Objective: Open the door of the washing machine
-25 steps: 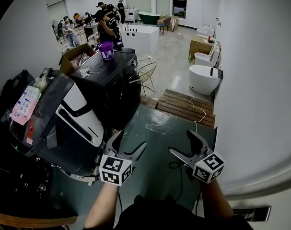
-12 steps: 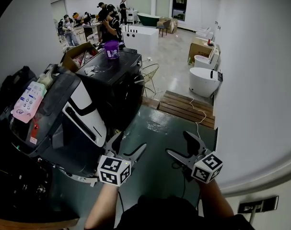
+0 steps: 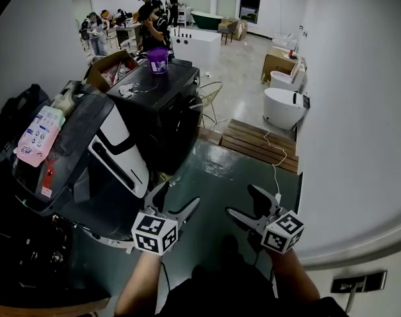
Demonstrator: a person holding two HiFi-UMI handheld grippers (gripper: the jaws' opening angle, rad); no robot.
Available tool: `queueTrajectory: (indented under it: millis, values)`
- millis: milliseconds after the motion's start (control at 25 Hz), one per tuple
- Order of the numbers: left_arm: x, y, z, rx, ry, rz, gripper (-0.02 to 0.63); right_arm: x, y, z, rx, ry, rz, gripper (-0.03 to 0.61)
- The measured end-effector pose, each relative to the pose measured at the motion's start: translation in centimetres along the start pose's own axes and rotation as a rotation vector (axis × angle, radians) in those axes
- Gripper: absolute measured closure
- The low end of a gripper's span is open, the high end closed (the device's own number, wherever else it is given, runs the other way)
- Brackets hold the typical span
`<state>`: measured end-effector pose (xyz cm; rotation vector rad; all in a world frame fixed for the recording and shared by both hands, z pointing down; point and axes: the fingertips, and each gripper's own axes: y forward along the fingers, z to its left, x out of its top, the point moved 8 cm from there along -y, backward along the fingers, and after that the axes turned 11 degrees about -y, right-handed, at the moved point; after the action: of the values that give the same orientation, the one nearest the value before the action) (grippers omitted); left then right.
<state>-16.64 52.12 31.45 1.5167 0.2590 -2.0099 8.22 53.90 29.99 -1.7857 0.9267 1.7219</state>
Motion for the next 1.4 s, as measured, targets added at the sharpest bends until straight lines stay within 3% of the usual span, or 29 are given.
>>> queueTrajectory:
  millis: [280,720,960,1160,1400]
  values:
    - [0.0,4.4,1.0,0.019,-0.005,0.044,0.192,-1.6,1.6,-4.1,0.008,0.057,0.022,0.132]
    - [-0.5,18.0,1.9,0.028,-0.042,0.176,0.193,-4.6,4.4,-17.0,0.017,0.176,0.082,0.161]
    - [1.2,25.1,1.4,0.034,-0.003,0.214,0.193,-4.8,6.1,-23.9,0.063,0.204,0.090,0.180]
    - [2.0,29.1,0.7,0.030,0.017,0.209,0.193,-4.5,6.4,-28.5,0.064,0.198,0.088,0.199]
    - [3.3,31.3,1.6,0.034,0.003,0.163,0.193,-3.6,6.8,-30.7,0.072,0.178,0.107,0.212]
